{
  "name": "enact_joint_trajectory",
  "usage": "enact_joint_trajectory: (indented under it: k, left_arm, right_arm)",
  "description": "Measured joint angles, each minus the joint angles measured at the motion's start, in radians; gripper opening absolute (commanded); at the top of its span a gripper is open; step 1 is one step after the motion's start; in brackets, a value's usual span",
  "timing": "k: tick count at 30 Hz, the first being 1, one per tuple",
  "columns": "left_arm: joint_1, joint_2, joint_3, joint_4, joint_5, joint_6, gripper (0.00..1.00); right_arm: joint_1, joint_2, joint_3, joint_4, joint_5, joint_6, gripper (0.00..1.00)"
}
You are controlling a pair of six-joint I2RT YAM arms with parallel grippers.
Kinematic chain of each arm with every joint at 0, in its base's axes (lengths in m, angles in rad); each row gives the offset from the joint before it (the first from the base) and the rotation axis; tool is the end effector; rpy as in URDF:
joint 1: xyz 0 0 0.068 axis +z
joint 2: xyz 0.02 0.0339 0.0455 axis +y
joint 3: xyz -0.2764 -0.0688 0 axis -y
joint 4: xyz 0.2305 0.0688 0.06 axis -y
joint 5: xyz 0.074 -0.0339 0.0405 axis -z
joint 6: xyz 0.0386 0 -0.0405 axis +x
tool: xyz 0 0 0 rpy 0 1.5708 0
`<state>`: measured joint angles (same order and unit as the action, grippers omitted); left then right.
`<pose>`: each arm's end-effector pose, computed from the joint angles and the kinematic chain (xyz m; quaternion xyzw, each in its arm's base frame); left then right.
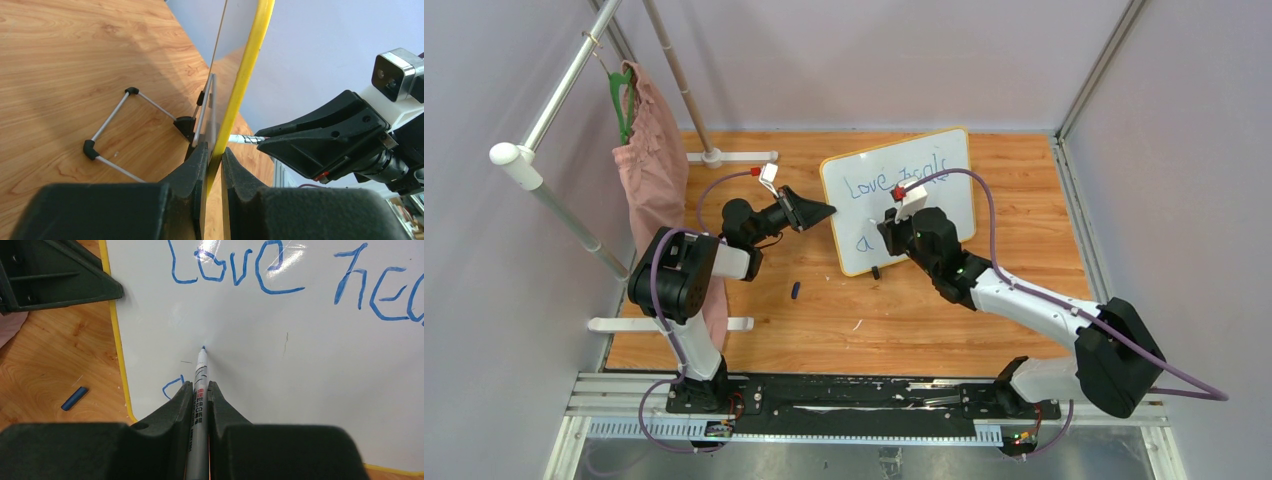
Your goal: Write a sentence on the whiteboard
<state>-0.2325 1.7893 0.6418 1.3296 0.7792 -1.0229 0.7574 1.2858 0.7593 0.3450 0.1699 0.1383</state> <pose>0.3140 -0.1022 0.2162 0.0415 0.6587 -0.6142 0.4326 0.2093 0.1890 0.2946 -0.1815 0.7457 0.2174 0.6031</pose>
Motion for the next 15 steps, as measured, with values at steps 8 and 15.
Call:
enact_joint_trajectory:
  k: [8,15]
  left_arm:
    - [0.000,0.000,-0.001,-0.001,0.000,0.000,0.06]
    - [0.000,0.000,-0.003,-0.001,0.000,0.001,0.06]
  right_arm:
    - [0.006,-0.009,-0.028,-0.006,0.000,0.013,0.00]
    - [0.019,-0.018,-0.072,-0.026,0.000,0.027,0.00]
